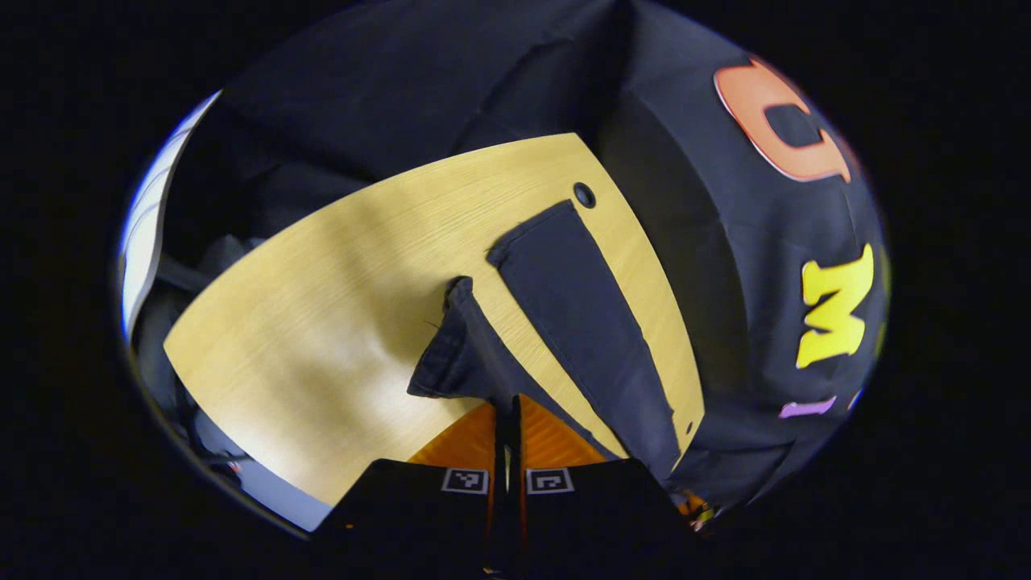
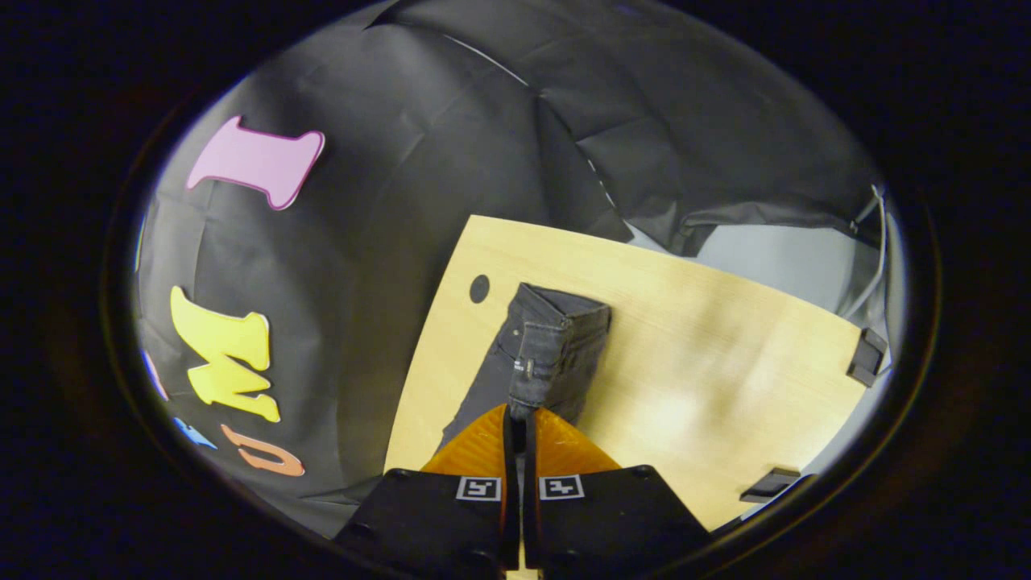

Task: Grasp the waist and the cuffs of the jeans and fold them to make the two legs overlap; first hold the waist and fold one-third of the jeans toward the cuffs, then hold the cuffs and fold the remaining one-third in the same direction to finish folding.

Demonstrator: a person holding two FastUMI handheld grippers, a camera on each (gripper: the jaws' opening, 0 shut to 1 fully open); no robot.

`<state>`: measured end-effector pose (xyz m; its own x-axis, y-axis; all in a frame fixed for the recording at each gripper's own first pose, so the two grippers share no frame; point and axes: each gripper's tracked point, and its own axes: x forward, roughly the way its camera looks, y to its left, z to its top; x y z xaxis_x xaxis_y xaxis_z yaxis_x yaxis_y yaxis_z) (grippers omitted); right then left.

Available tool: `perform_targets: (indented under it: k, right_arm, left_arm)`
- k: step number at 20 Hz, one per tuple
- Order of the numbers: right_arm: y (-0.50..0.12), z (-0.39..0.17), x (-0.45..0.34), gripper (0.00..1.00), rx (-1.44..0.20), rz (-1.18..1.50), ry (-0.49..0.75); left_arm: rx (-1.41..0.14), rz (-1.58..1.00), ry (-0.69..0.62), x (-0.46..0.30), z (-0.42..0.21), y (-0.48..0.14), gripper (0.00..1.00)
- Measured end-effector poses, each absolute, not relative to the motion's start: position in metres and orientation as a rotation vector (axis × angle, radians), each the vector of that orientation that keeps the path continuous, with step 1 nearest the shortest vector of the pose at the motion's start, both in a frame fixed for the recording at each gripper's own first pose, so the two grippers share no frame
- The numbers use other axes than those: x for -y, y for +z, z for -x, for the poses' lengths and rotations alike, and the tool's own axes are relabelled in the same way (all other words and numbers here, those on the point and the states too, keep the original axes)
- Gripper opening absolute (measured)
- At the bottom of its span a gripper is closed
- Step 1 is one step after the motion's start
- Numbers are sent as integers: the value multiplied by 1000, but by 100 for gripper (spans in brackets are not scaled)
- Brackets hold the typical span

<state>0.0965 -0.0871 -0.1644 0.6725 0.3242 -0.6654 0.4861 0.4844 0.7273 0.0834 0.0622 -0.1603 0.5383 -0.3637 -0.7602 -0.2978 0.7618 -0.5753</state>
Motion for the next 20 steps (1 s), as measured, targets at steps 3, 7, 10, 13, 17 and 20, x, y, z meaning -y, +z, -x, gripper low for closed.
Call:
perform_targets:
  k: [3, 7, 10, 13, 17, 20]
  right_arm:
    - [-161, -124, 74, 2, -879, -1059, -97]
    - [-156, -163, 63, 2, -869, -1033, -73]
    - [-161, -196, 58, 0, -837, -1019, -48]
    - [-174, -228, 52, 3, -813, -1044, -28]
    - [-201, -256, 48, 3, -819, -1047, -25]
    - [-221, -271, 41, 0, -834, -1000, -21]
  left_arm:
    - [-1008, 693, -95, -52, -119, -152, 4]
    - [-989, 564, -125, -44, -153, -152, 3]
    - [-938, 553, -113, -43, -182, -157, 3]
    - [-841, 613, -99, -41, -215, -160, 3]
    - [-777, 616, -118, -29, -249, -173, 3]
    - [-739, 657, -121, -18, -276, -183, 11]
